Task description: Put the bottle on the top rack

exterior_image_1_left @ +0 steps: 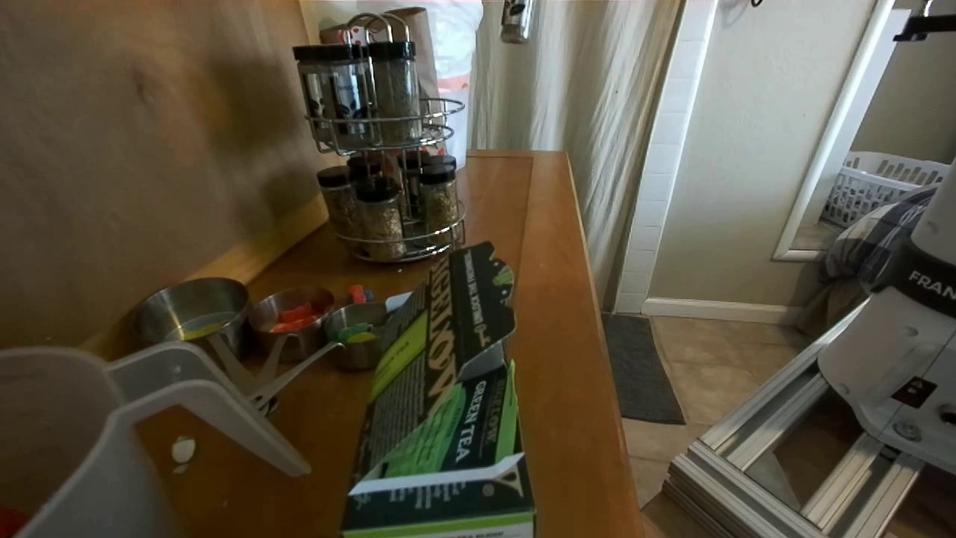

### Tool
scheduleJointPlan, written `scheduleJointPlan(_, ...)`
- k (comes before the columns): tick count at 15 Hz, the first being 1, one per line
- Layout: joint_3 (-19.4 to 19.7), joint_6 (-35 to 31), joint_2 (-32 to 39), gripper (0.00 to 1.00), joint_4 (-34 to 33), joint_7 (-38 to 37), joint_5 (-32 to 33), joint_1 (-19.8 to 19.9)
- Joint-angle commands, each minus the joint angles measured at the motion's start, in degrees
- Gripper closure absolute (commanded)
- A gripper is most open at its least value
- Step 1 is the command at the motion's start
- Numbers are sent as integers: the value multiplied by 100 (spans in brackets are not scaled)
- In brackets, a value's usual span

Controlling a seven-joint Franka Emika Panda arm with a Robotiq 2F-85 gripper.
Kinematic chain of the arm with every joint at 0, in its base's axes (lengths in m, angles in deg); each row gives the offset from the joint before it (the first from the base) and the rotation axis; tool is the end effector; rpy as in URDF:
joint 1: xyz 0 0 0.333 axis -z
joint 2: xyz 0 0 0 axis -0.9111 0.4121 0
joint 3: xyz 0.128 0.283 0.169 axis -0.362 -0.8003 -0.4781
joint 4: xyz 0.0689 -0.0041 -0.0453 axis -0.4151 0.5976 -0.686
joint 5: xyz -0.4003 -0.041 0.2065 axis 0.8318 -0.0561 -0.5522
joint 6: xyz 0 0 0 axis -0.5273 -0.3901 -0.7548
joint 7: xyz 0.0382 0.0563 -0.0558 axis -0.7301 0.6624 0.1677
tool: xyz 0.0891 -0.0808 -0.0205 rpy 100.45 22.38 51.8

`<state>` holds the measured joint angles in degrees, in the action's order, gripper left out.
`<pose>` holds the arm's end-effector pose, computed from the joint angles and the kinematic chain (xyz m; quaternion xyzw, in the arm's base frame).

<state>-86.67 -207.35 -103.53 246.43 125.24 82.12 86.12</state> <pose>0.4147 0.1303 0.4634 0.2754 0.8525 -0.0146 0.4441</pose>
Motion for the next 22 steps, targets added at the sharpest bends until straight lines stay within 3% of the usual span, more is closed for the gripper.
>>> scheduleJointPlan(1,371,90,51,50,-33,-497,715,-299)
scheduleJointPlan(2,387,84,5,50,-13,-497,736,-304)
scheduleJointPlan(3,387,78,-8,75,-4,-496,746,-301)
scheduleJointPlan(5,442,-378,80,75,-3,-540,1238,-335)
scheduleJointPlan(7,770,-821,200,75,-2,-416,1648,-686)
scheduleJointPlan(8,729,-1122,195,75,46,-71,1378,-699)
scheduleJointPlan(11,1302,-1639,548,75,55,293,1424,-1413)
scheduleJointPlan(17,2729,-1859,1434,75,77,969,1787,-3354)
scheduleJointPlan(19,2807,-1839,1455,75,95,1169,1953,-3536)
scheduleJointPlan(20,2590,-1898,1288,75,98,1001,2025,-3202)
scheduleJointPlan(21,2637,-1678,1416,50,86,923,1816,-3408)
scheduleJointPlan(22,2632,-1715,1414,50,84,922,1846,-3381)
